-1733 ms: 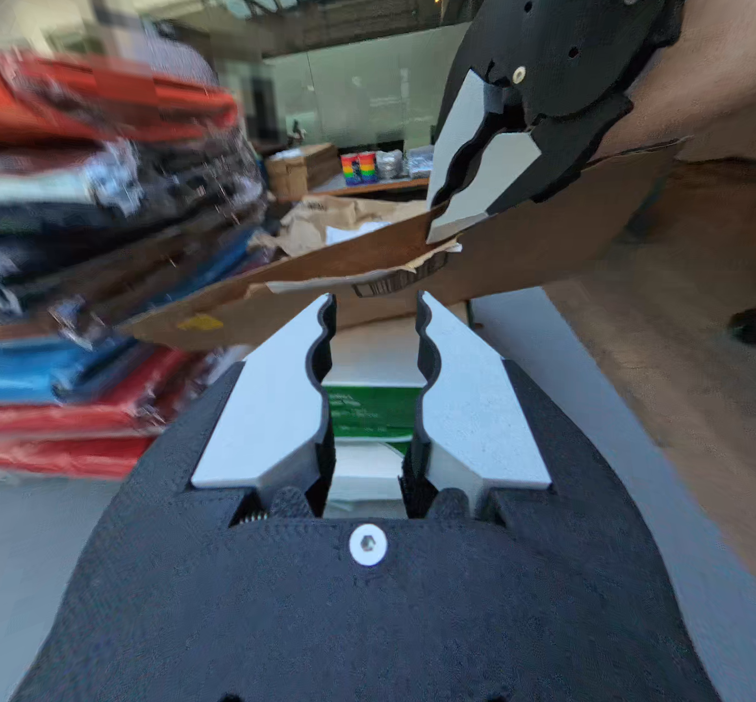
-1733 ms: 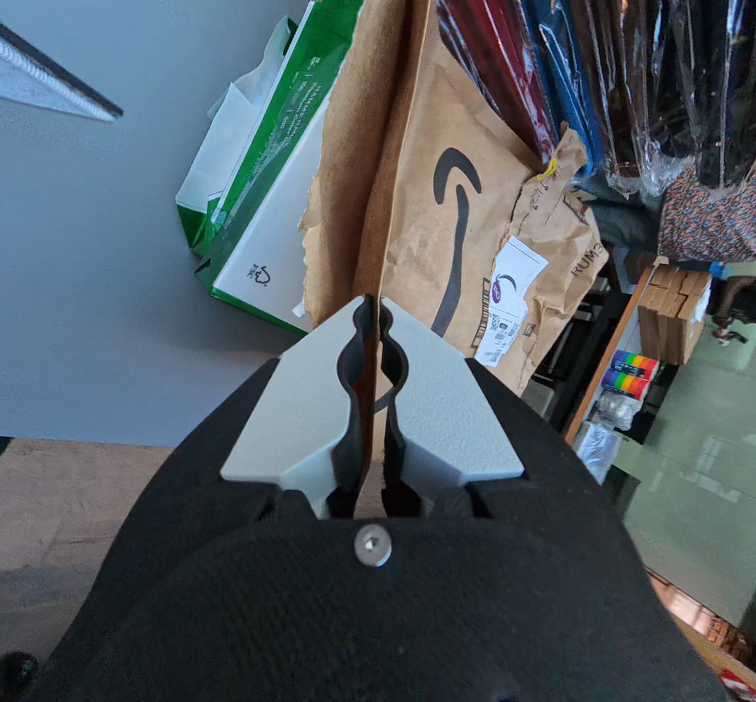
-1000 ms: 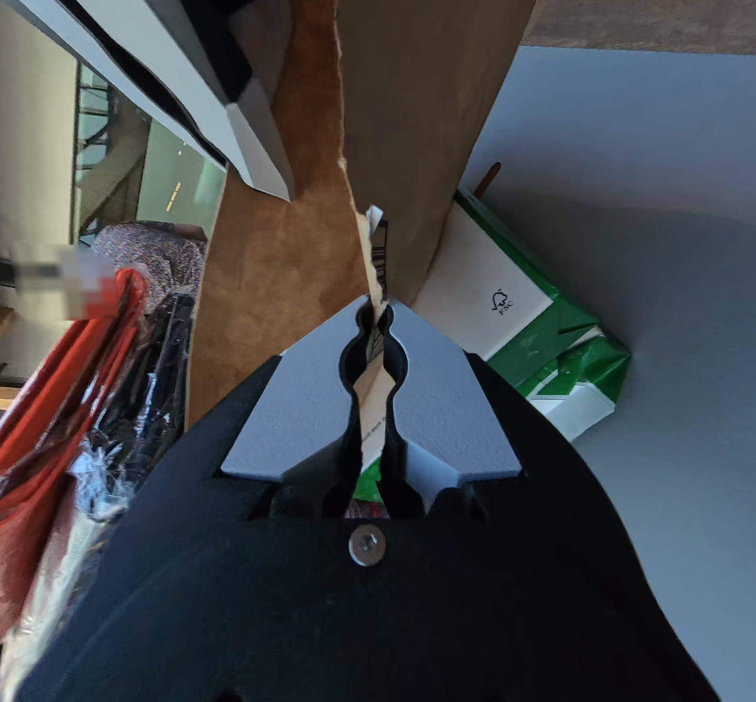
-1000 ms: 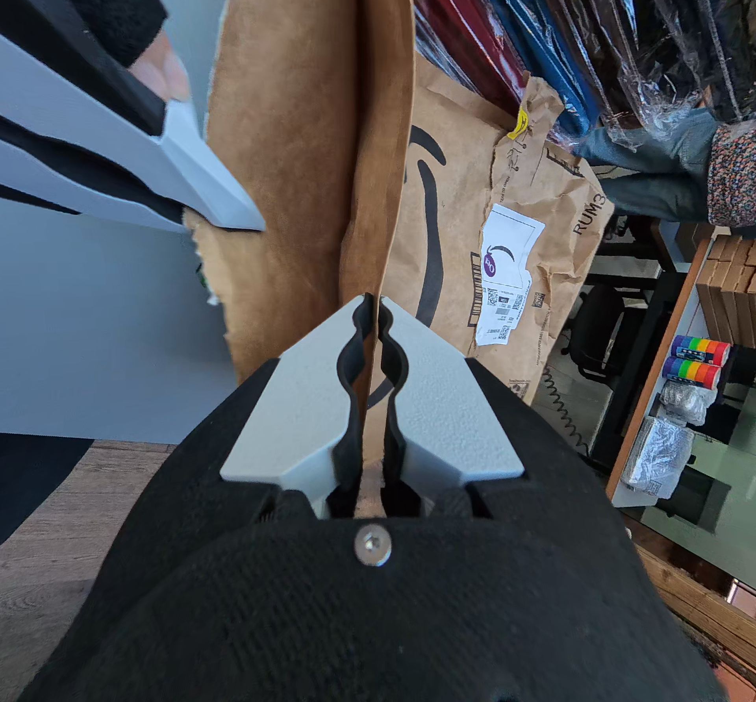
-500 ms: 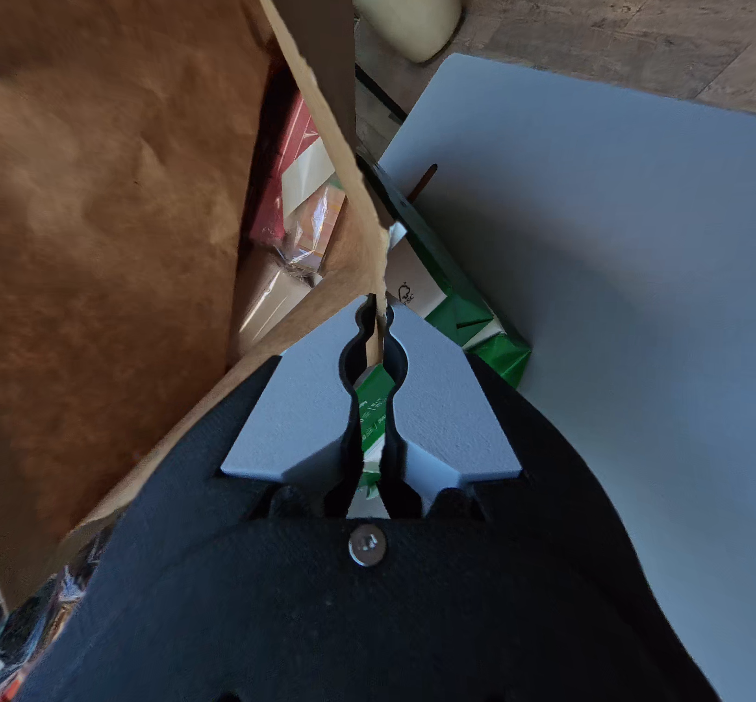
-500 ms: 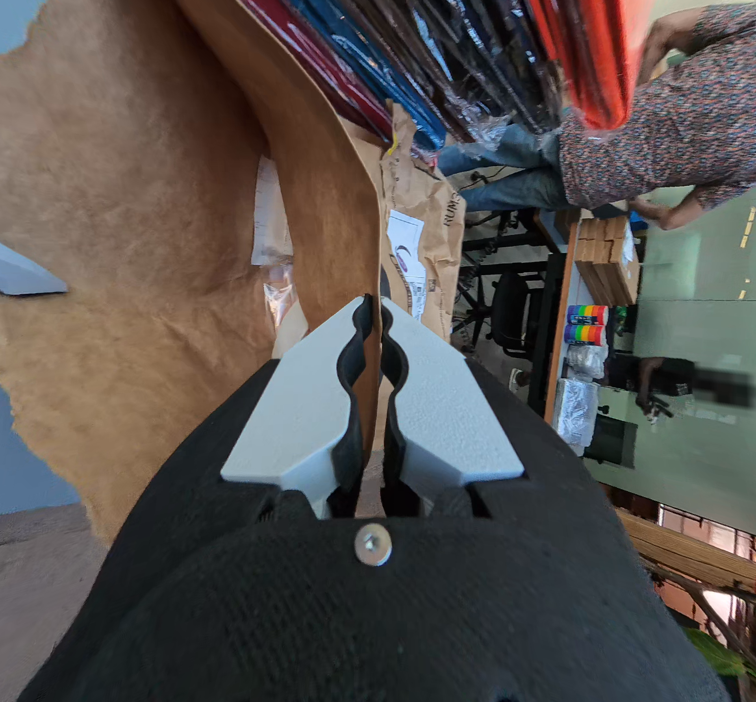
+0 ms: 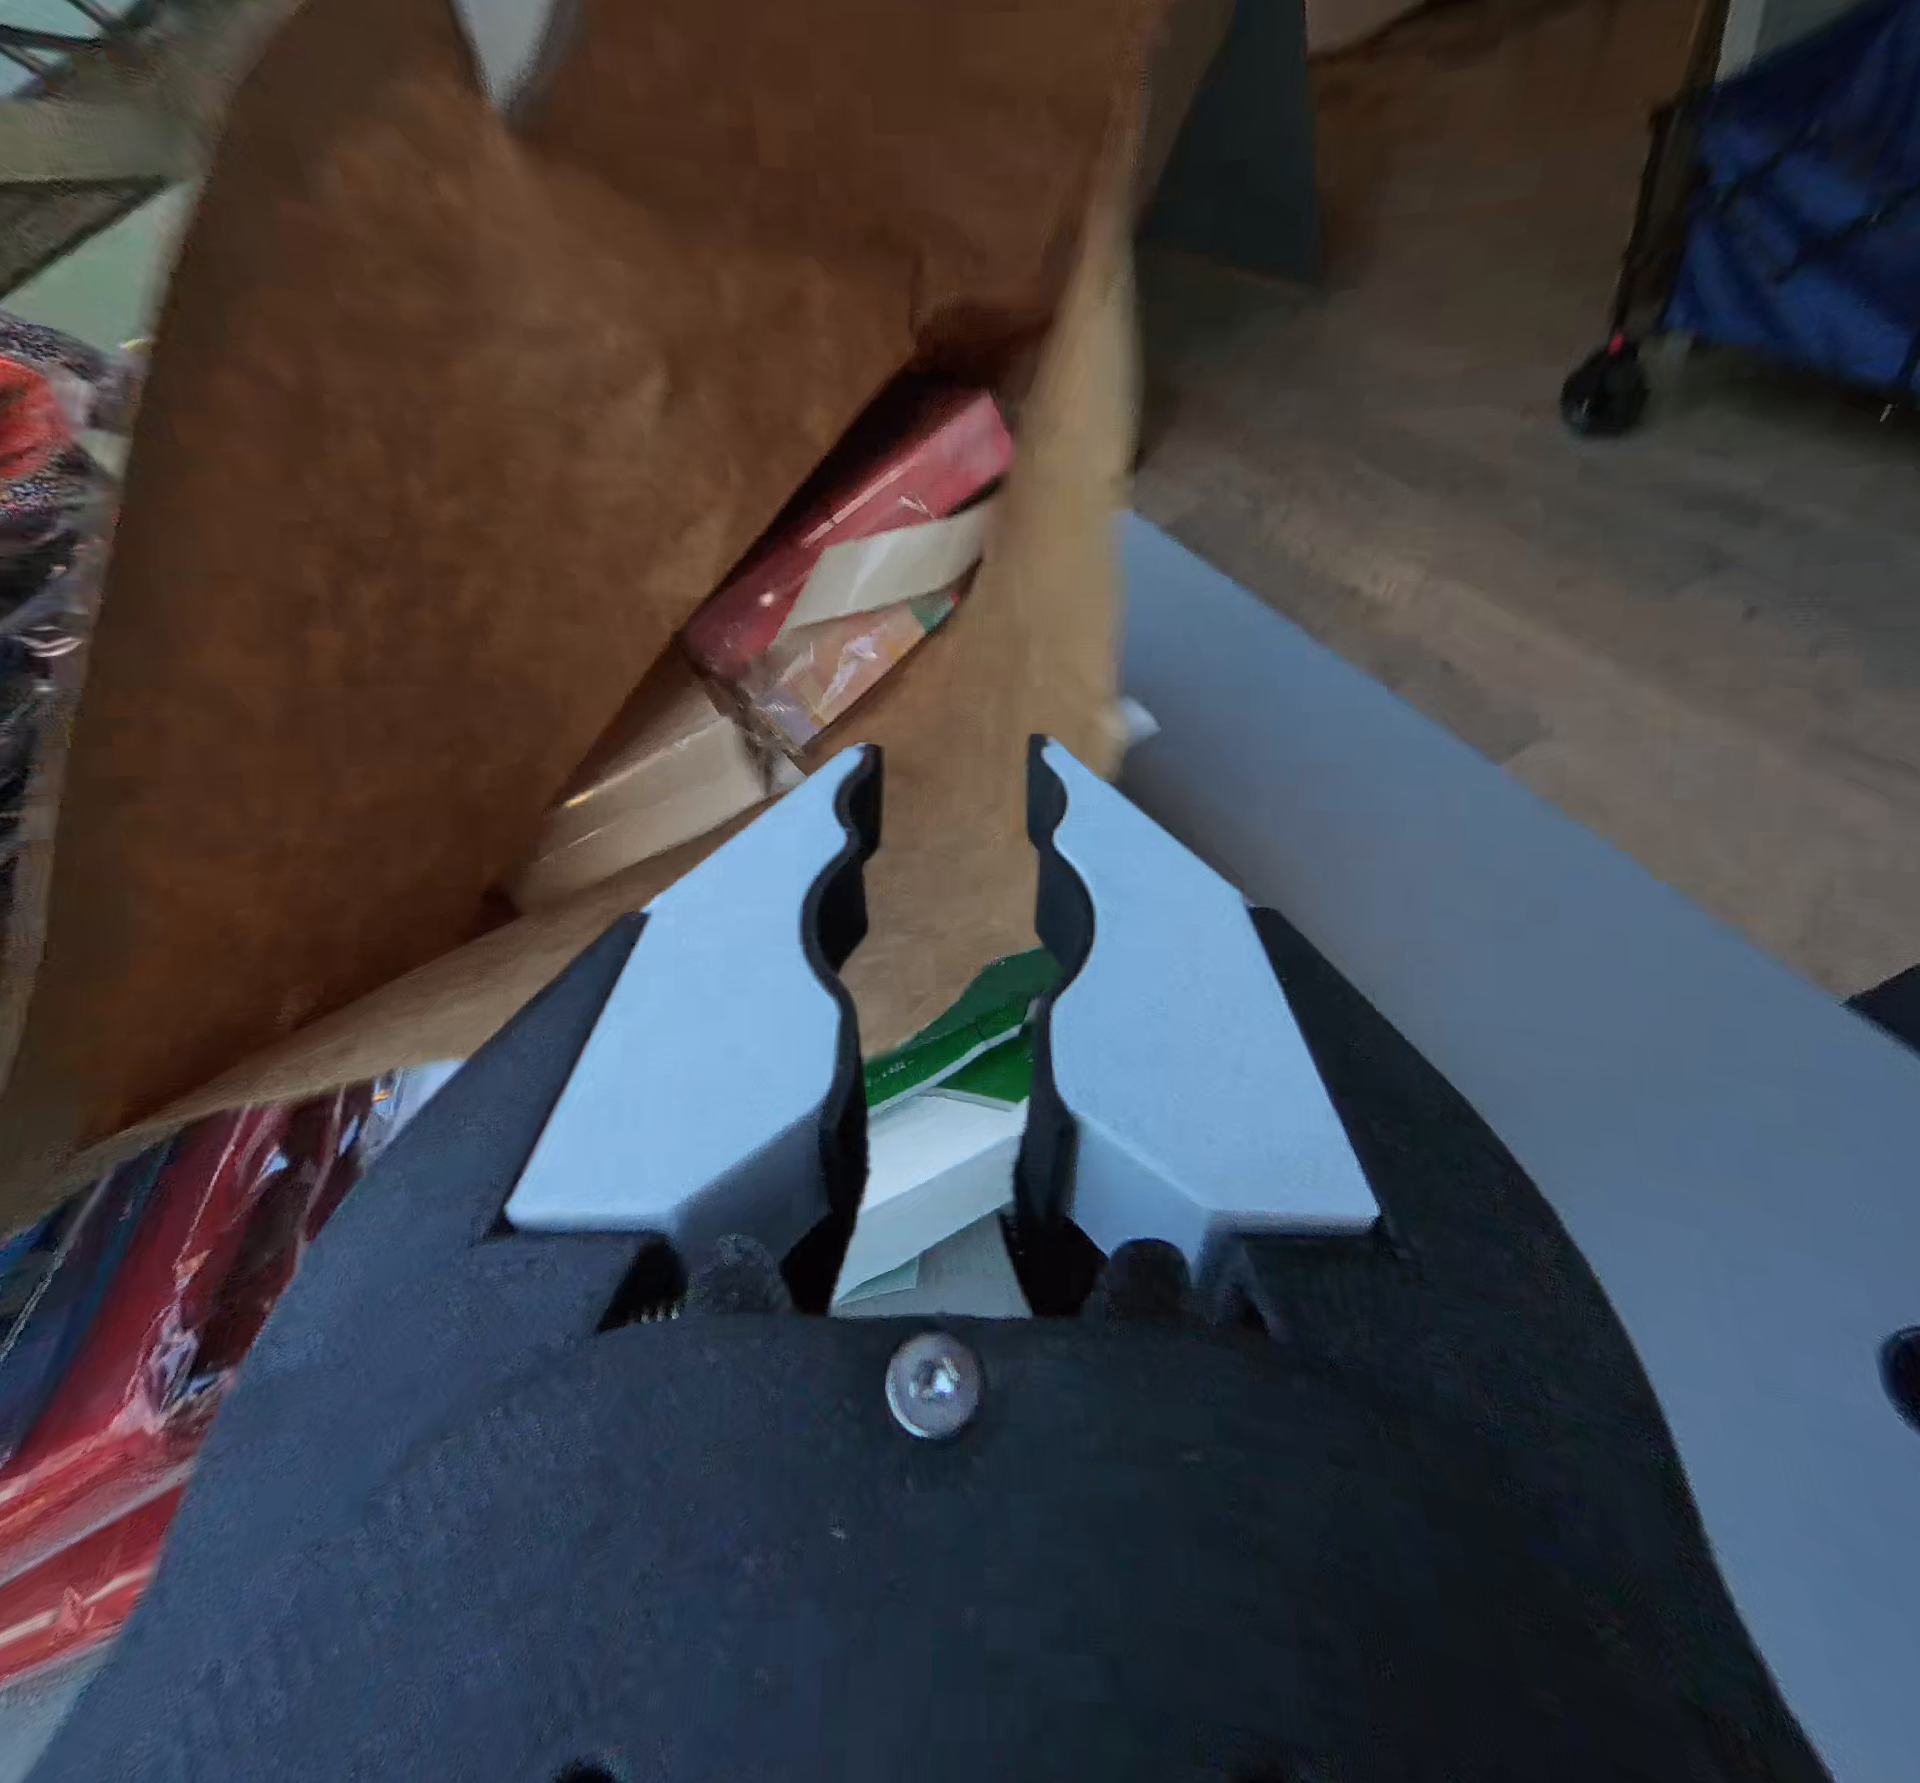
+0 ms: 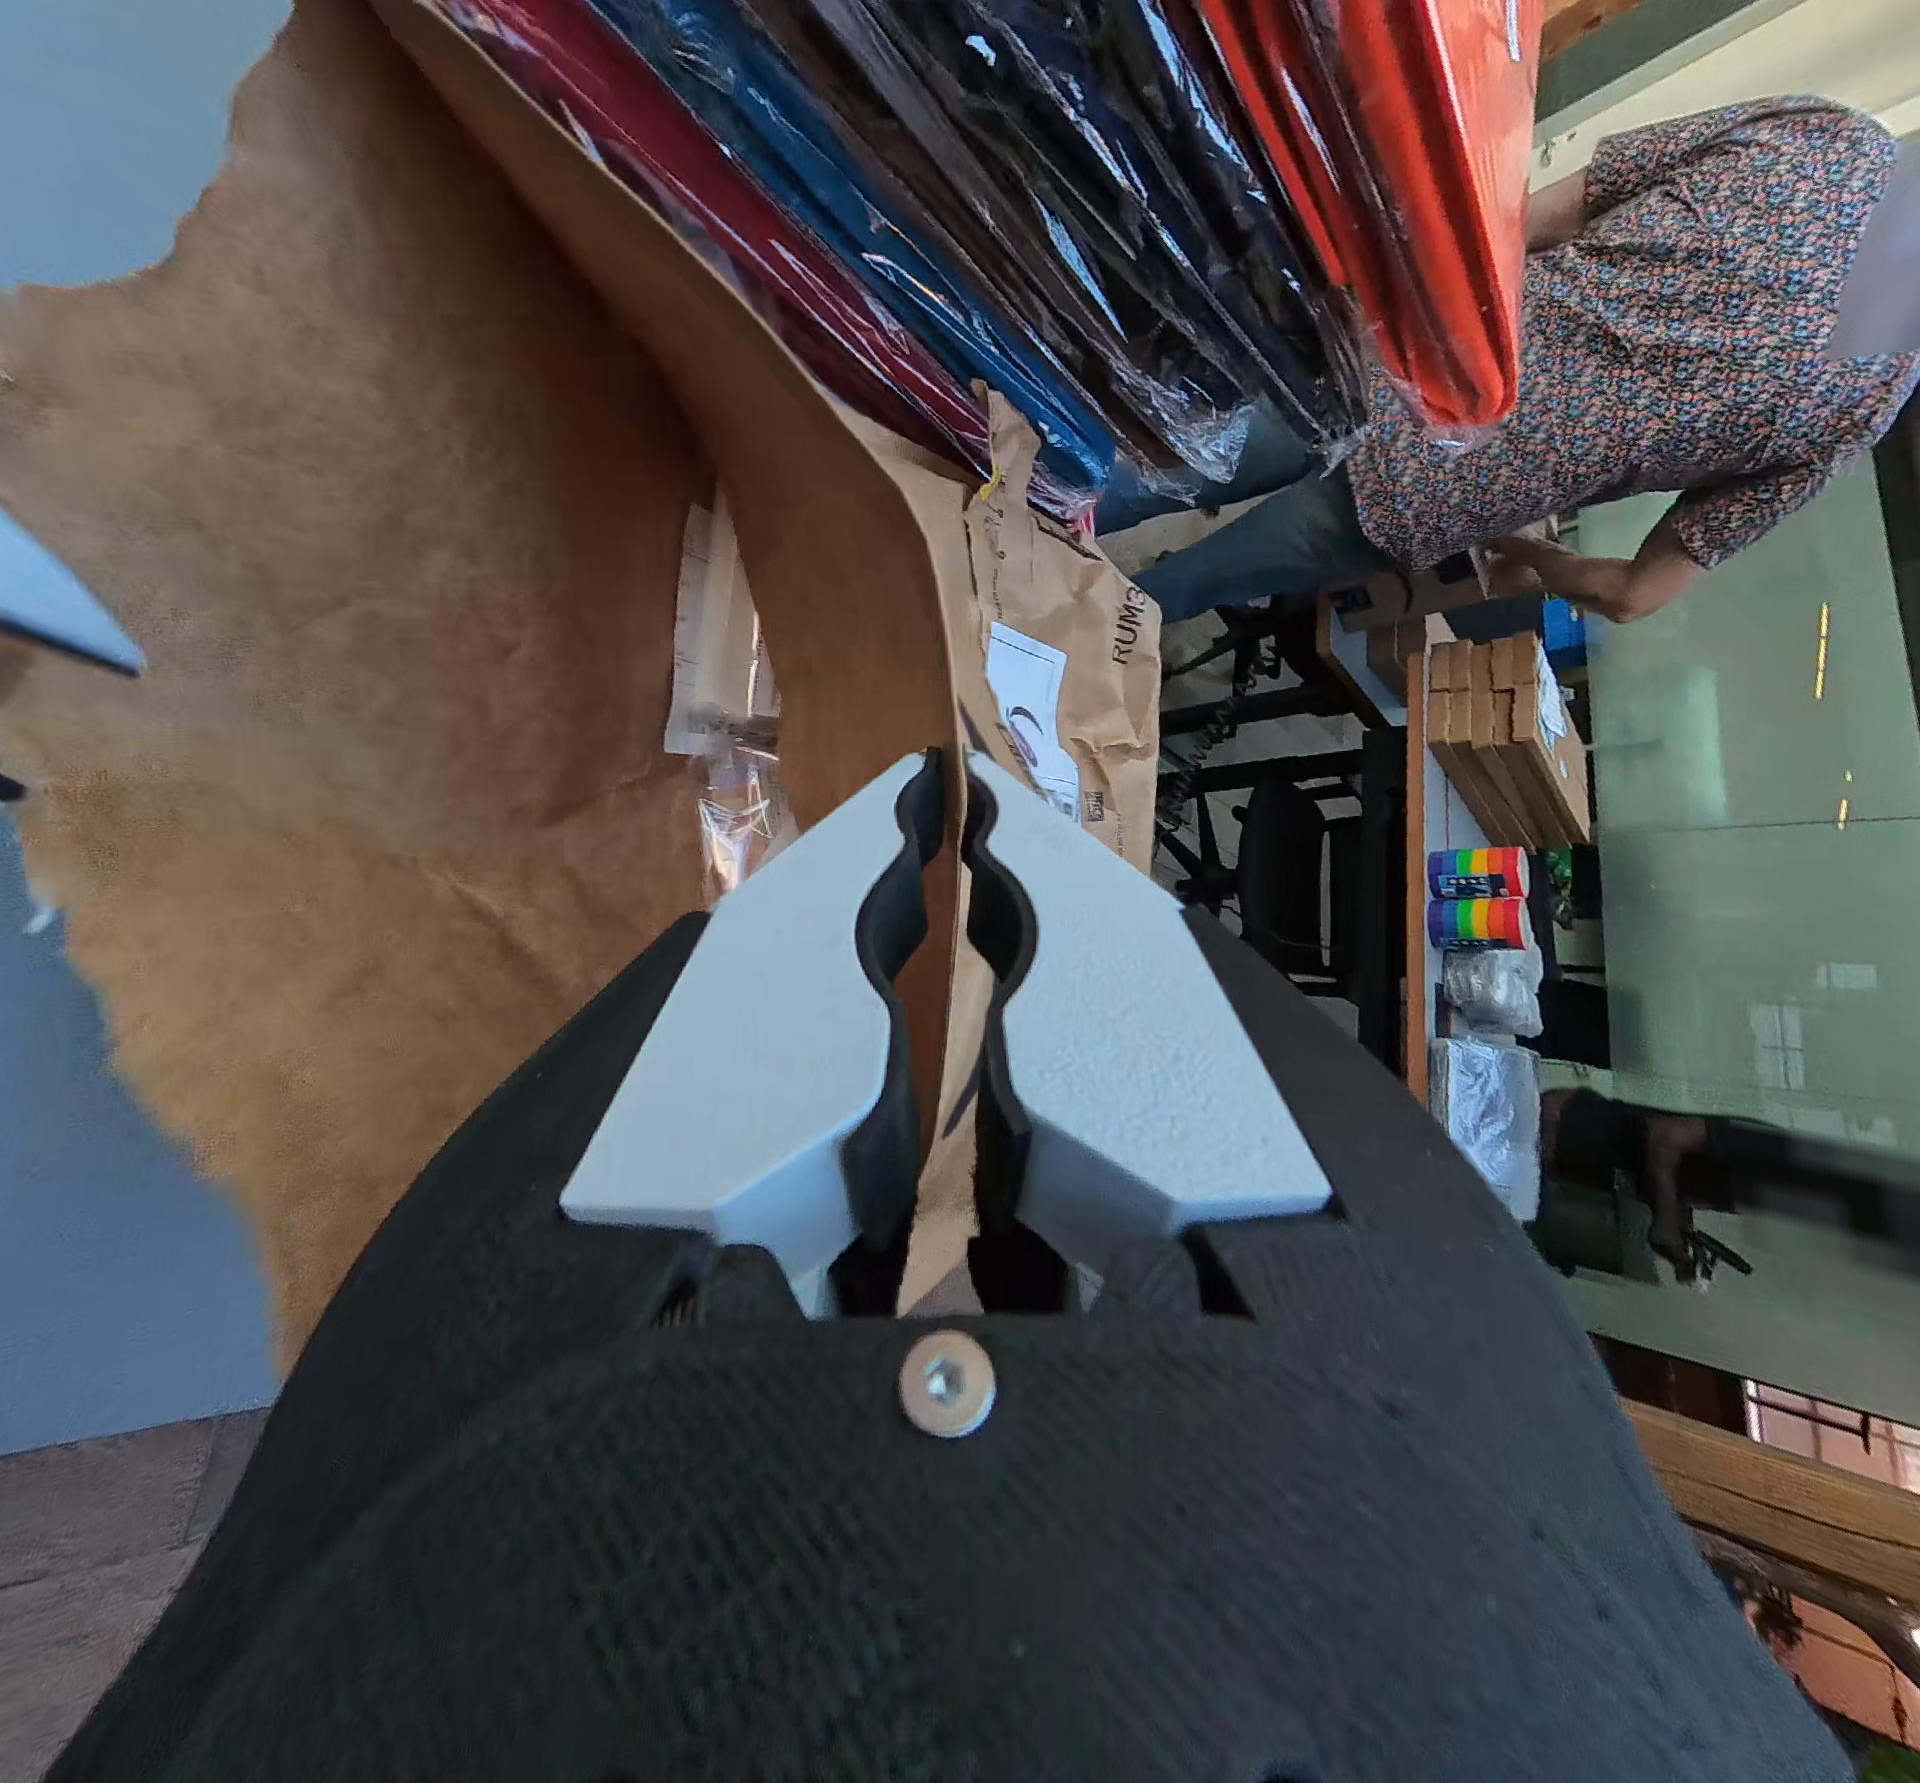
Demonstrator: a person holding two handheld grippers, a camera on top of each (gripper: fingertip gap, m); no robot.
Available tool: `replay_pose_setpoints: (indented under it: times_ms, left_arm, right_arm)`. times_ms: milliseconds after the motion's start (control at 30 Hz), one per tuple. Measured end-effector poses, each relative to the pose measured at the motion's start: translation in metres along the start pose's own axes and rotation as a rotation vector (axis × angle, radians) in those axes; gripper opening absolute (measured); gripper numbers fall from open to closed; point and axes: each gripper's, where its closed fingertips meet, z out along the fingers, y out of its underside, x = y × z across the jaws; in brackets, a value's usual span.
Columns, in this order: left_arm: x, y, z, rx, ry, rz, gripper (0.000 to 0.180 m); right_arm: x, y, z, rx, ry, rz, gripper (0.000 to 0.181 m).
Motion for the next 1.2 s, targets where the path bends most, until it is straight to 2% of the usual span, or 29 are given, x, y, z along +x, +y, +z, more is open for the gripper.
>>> replay_pose_setpoints:
  times_ms: [33,133,167,233,333,400,567,667,767,800,933,967,1000,1033,1200]
  left_arm:
    - [-0.005,-0.009,-0.015,0.043,-0.003,-0.03,0.032]
    - [-0.042,-0.042,-0.06,0.194,-0.064,-0.147,0.032]
    - [-0.058,-0.05,-0.068,0.21,-0.086,-0.166,0.038]
    - [-0.087,-0.048,-0.065,0.115,-0.157,-0.121,0.056]
    - [-0.107,-0.026,-0.034,-0.126,-0.202,0.062,0.068]
    - [-0.112,-0.017,-0.011,-0.212,-0.227,0.167,0.059]
    - [-0.107,0.013,0.03,-0.362,-0.194,0.343,0.0]
    - [-0.106,0.019,0.037,-0.387,-0.208,0.29,0.0]
    - [-0.109,0.003,0.034,-0.324,-0.237,0.229,0.0]
    - [-0.111,-0.002,0.033,-0.304,-0.246,0.231,0.0]
    - [-0.109,-0.022,0.03,-0.207,-0.218,0.216,0.0]
    - [-0.108,-0.028,0.029,-0.172,-0.202,0.201,0.0]
    - [-0.108,-0.032,0.026,-0.149,-0.191,0.196,0.0]
    - [-0.109,-0.036,0.022,-0.127,-0.182,0.197,0.0]
    - [-0.131,-0.065,0.006,-0.043,-0.152,0.141,0.0]
  right_arm:
    - [-0.005,-0.001,-0.001,0.008,-0.009,-0.004,0.0]
    - [-0.021,0.002,-0.002,0.021,-0.003,-0.049,0.0]
    - [-0.027,0.003,-0.002,0.028,-0.001,-0.056,0.0]
    - [-0.039,0.005,-0.002,0.055,-0.007,-0.043,0.0]
    - [-0.047,0.009,-0.006,0.089,0.02,-0.044,0.0]
    - [-0.054,0.011,-0.008,0.116,0.017,-0.048,0.0]
    - [-0.063,0.014,-0.004,0.182,0.0,-0.058,0.0]
    - [-0.064,0.02,0.0,0.191,0.047,-0.059,0.001]
    - [-0.068,0.03,-0.018,0.181,0.095,0.046,0.031]
    - [-0.069,0.036,-0.023,0.153,0.11,0.074,0.042]
    - [-0.073,0.07,-0.024,-0.1,0.189,0.143,0.064]
    - [-0.069,0.08,-0.023,-0.169,0.254,0.129,0.062]
    - [-0.065,0.087,-0.023,-0.224,0.311,0.122,0.042]
    - [-0.06,0.088,-0.024,-0.232,0.365,0.117,0.003]
    - [-0.005,0.056,-0.048,-0.183,0.447,0.305,0.0]
